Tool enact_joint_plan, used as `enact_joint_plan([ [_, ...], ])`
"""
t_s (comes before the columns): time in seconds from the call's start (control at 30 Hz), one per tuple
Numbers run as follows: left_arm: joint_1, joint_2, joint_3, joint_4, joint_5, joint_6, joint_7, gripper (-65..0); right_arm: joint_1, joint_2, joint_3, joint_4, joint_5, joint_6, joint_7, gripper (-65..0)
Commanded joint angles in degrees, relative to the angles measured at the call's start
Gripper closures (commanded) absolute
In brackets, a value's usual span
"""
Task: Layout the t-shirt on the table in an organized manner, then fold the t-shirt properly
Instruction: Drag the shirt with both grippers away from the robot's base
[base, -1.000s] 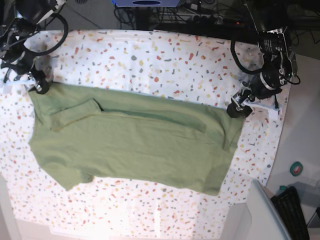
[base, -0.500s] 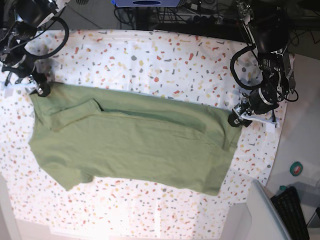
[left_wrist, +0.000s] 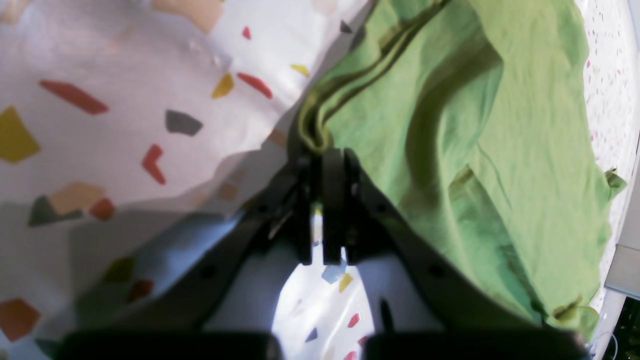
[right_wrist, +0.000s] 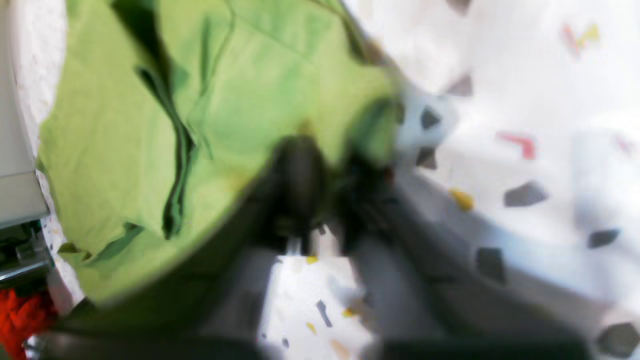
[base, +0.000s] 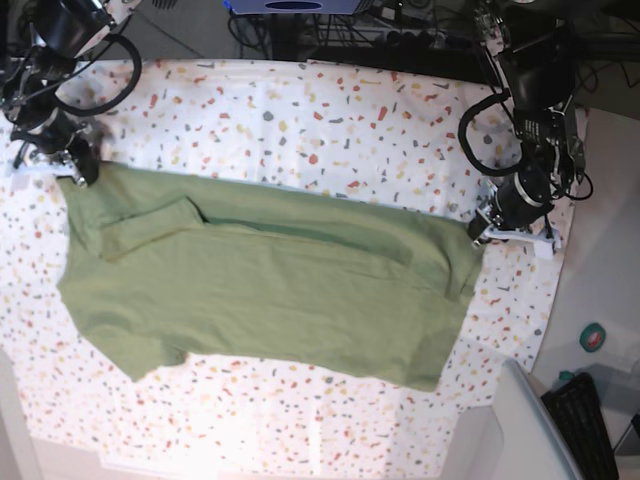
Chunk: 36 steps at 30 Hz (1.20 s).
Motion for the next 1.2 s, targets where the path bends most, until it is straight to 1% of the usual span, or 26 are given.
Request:
enact_joint_plan([
  [0.0,-0.3,-0.1,0.3,0.6,0.5,0.3,1.9,0.0,0.2,0.1,-0.1,0.6,-1.1,-0.5,-1.7,0.0],
  [0.03,0.0,-0.1,0.3,1.9,0.5,0.3,2.2,0.0,0.2,0.1,-0.1,0.6,-1.1,-0.5,-2.0,0.0],
  [0.07,0.3,-0.2,0.3,3.7,0.6,0.6,3.7,0.0,0.3,0.1,-0.2,0.7,-1.2,-0.5,-2.1,0.0],
  [0.1,1.0,-0.2,0.2,6.0,0.6,0.7,5.9,0.0,0.3,0.3,-0.2,1.9,-1.2,-0.6,-2.2,0.0],
  [0.13,1.6,-0.2,-0.2,9.2,0.7,1.5,8.6,0.0,0.3,0.6,-0.3,3.6,-1.2,-0.8,-2.4,0.0],
  [0.2,2.5,-0.1,-0.4,16.8,0.5,5.5,14.0,0.0,0.5,0.8,-2.8,7.7,-1.2,-1.6,-5.3,0.0],
  [0.23,3.3,0.0,-0.4,20.4,0.4,7.1,15.6,0.0,0.5,0.8,-3.8,10.2,-1.2,-3.1,-7.5,0.0],
  [0.3,5.4,0.2,-0.5,27.1,-0.5,8.1,17.3,0.0,0.5,0.6,-5.0,17.2,-1.0,-6.5,-11.5,0.0],
  [0.37,8.3,0.6,-0.5,31.0,-3.1,8.2,17.5,0.0,0.4,0.4,-5.0,22.5,-1.0,-8.6,-15.0,0.0],
  [0.47,12.8,0.8,-2.7,32.2,-5.8,8.2,17.4,0.0,-0.5,0.6,-4.5,23.4,-1.2,-8.8,-17.4,0.0],
  [0.53,15.8,0.9,-5.2,32.0,-6.0,8.2,17.4,0.0,-3.4,0.7,-4.8,23.4,-1.2,-8.8,-16.6,0.0],
  [0.63,19.0,0.9,-7.4,32.3,-6.0,8.1,17.3,0.0,-6.5,0.7,-4.9,23.3,-1.2,-8.8,-14.3,0.0],
  [0.7,20.6,0.7,-8.2,32.3,-6.1,8.1,17.3,0.0,-8.3,0.6,-4.9,23.3,-1.2,-8.8,-13.9,0.0],
  [0.87,23.3,0.6,-8.6,32.4,-6.0,8.0,17.3,0.0,-11.8,0.5,-4.7,23.1,-0.9,-8.7,-13.7,0.0],
  [1.1,26.2,0.8,-8.6,32.3,-5.8,8.0,17.2,0.0,-13.8,0.3,-4.5,23.1,-0.8,-8.7,-13.6,0.0],
  [1.17,26.4,0.8,-8.6,32.3,-5.8,8.0,17.2,0.0,-14.2,-0.3,-4.4,23.1,-0.8,-8.7,-13.6,0.0],
])
